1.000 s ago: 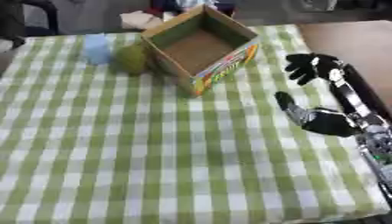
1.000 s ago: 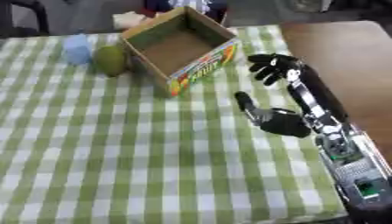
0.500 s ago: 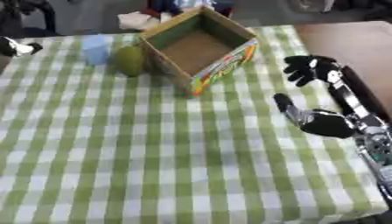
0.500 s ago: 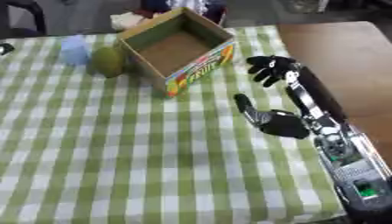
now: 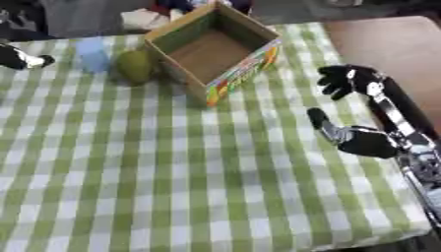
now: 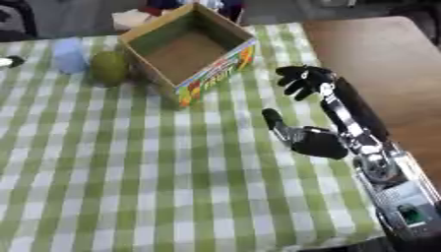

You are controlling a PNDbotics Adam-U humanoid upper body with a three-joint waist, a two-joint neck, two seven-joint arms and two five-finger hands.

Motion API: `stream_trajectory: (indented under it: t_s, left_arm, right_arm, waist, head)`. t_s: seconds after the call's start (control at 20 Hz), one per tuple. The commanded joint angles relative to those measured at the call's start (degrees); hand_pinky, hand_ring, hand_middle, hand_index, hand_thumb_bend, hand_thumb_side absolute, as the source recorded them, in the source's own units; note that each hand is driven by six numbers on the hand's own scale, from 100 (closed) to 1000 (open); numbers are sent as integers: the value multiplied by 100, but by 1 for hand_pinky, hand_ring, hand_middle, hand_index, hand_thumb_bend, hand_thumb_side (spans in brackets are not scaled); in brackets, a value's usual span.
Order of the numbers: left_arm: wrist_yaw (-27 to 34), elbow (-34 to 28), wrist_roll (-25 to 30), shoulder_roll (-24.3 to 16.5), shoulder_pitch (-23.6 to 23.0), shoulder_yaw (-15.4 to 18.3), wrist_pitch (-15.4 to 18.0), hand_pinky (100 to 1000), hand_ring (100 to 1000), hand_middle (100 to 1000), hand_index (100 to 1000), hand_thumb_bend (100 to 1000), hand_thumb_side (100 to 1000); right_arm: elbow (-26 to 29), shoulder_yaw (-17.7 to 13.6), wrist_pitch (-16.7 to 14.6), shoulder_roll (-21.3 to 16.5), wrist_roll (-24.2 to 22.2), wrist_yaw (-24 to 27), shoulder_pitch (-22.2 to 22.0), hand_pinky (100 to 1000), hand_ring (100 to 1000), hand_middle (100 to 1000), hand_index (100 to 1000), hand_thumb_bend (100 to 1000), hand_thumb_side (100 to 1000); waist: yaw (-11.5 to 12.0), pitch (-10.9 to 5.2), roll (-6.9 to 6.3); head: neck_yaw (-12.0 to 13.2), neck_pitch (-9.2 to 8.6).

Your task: Pick up objects on the table and place them in the box.

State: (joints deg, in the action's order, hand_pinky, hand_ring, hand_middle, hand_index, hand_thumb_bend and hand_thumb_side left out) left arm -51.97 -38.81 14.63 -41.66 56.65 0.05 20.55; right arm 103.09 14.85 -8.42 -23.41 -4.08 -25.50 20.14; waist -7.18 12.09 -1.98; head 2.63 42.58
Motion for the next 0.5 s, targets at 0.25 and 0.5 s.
stream_trajectory:
  t_s: [0.25,0.5]
  left_arm:
    - [24,27,-290,-169,112,159,-111,775,825,825,935,527,403]
    - [-20,76,-516,-173,83,200,-199,773,819,818,933,520,397]
  right_arm:
    - [69,-17,-24,-39,-12,16,141,589,660,677,855,276,507]
    - [72,-18,-31,-30,-2,1,174,588,660,676,855,274,510]
  waist:
    - [-166,125,-50]
    - [-271,279,-106]
  head:
    - [137,-209]
    - [307,-341]
